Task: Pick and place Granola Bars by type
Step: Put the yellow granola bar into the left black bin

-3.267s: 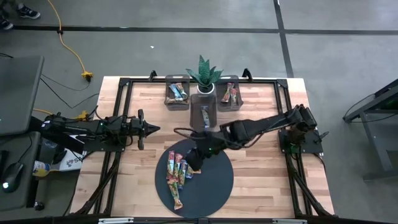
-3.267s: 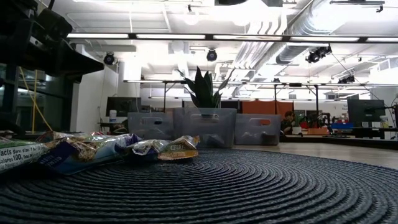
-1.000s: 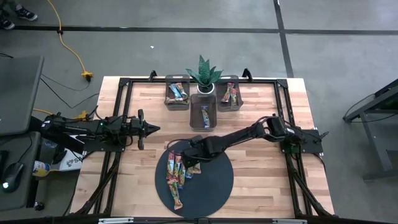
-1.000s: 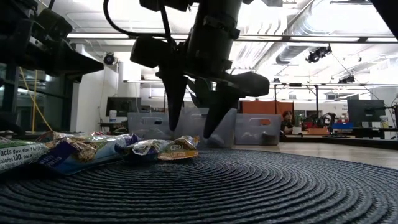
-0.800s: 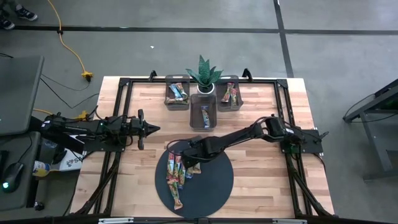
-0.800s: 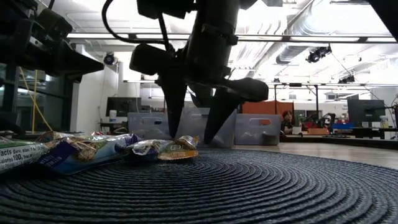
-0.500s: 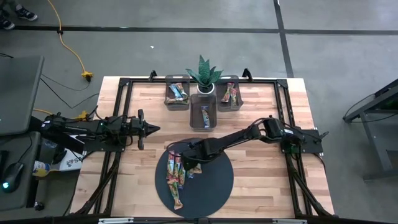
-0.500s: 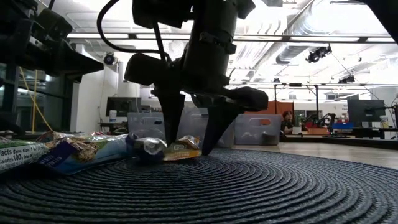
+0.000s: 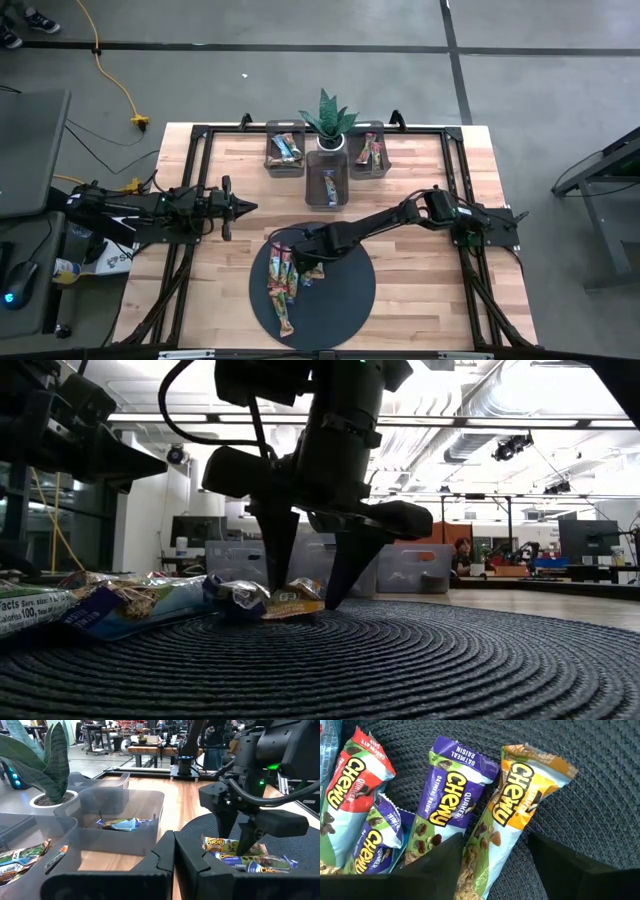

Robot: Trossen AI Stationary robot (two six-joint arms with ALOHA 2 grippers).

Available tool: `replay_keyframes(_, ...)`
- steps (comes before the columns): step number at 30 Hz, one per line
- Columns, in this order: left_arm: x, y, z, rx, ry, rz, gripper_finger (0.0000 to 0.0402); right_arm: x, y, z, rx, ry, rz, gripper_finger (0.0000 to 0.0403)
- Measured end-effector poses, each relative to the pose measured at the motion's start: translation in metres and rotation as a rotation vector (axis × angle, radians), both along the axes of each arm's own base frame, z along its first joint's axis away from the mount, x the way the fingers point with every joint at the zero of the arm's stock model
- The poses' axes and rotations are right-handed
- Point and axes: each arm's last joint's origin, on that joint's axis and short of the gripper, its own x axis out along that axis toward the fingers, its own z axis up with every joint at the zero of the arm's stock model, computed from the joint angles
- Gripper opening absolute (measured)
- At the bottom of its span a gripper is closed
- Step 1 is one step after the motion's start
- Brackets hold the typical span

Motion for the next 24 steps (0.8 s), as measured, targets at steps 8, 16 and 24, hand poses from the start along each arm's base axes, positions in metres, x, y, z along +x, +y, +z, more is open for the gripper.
replay_keyframes(8, 0.0000, 0.0000, 0.0000, 0.000, 0.000, 0.000, 0.0001, -0.0008, -0.0001, -0.0011, -0.004, 0.009, 0.002, 0.0168)
replay_keyframes(16, 0.0000, 0.0000, 0.0000, 0.000, 0.000, 0.000, 0.0001, -0.0007, -0.0002, -0.0016, -0.008, 0.009, 0.015, 0.0122)
replay_keyframes(24, 0.0000, 0.0000, -0.0001, 0.000, 0.000, 0.000, 0.0001, -0.0006, 0.0002, -0.0018, 0.005, 0.011, 0.022, 0.0088)
